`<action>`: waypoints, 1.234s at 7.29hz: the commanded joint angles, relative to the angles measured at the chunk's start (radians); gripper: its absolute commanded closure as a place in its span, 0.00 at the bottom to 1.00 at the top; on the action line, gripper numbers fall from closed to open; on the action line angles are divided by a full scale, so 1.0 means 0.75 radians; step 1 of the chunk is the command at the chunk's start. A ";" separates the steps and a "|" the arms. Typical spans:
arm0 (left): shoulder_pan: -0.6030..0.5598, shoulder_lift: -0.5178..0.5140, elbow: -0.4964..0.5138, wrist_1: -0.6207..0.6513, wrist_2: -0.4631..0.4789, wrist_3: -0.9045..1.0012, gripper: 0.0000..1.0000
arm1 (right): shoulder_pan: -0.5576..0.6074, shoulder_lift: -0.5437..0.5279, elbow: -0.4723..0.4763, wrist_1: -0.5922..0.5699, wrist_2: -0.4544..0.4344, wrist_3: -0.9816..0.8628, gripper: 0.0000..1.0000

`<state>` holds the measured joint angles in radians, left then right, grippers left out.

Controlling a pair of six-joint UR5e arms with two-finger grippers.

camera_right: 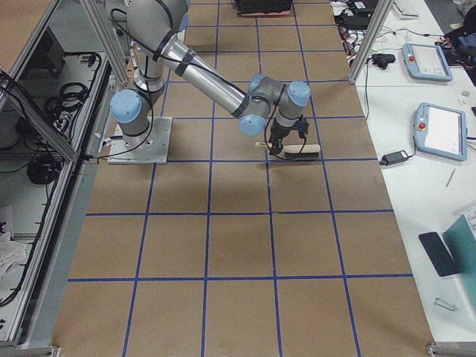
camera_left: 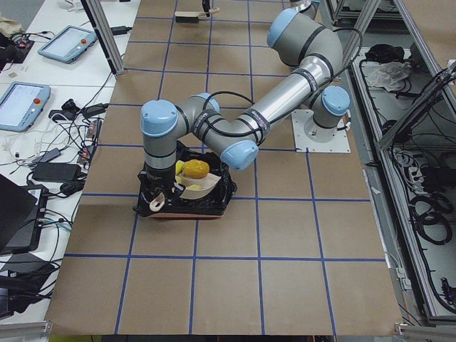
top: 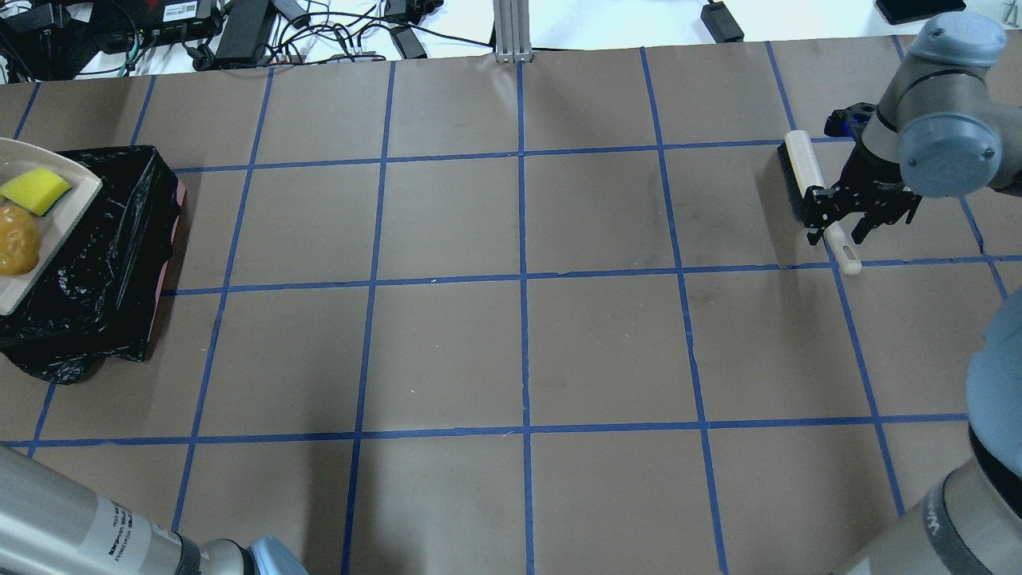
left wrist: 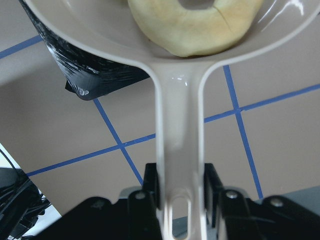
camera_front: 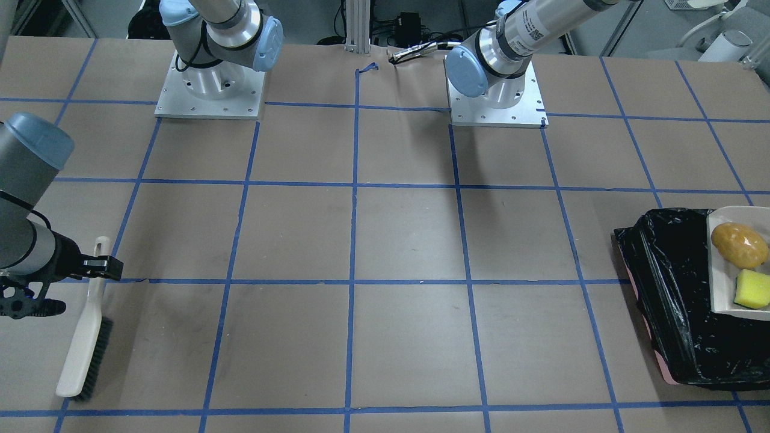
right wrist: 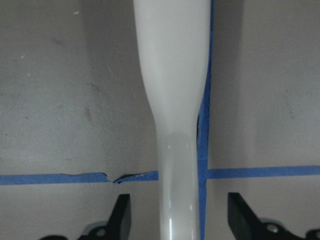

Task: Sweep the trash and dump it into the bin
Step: 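Tilt the dustpan with the left gripper to dump while the right releases the brush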

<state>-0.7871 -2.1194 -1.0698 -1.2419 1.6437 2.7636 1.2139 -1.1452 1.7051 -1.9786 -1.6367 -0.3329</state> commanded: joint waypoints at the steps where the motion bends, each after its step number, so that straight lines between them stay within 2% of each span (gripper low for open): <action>1: -0.012 -0.003 -0.007 0.075 0.017 0.097 0.80 | -0.001 -0.015 -0.007 0.008 -0.002 0.004 0.00; 3: -0.055 0.001 -0.018 0.162 0.076 0.176 0.80 | 0.003 -0.102 -0.040 0.101 -0.006 0.006 0.00; 4: -0.065 0.009 -0.040 0.222 0.081 0.258 0.79 | 0.003 -0.182 -0.066 0.148 -0.085 0.006 0.00; 6: -0.073 0.040 -0.162 0.438 0.081 0.355 0.79 | 0.034 -0.390 -0.114 0.245 -0.029 0.006 0.00; 7: -0.081 0.048 -0.171 0.447 0.083 0.361 0.79 | 0.093 -0.446 -0.120 0.318 0.032 0.071 0.00; 8: -0.100 0.060 -0.175 0.447 0.087 0.415 0.79 | 0.152 -0.487 -0.140 0.390 0.041 0.248 0.00; 9: -0.124 0.077 -0.187 0.445 0.131 0.416 0.79 | 0.248 -0.504 -0.171 0.425 0.043 0.314 0.00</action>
<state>-0.8610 -2.0756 -1.1991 -0.9120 1.7160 3.0592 1.3241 -1.4935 1.6012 -1.7074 -1.6149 -0.1862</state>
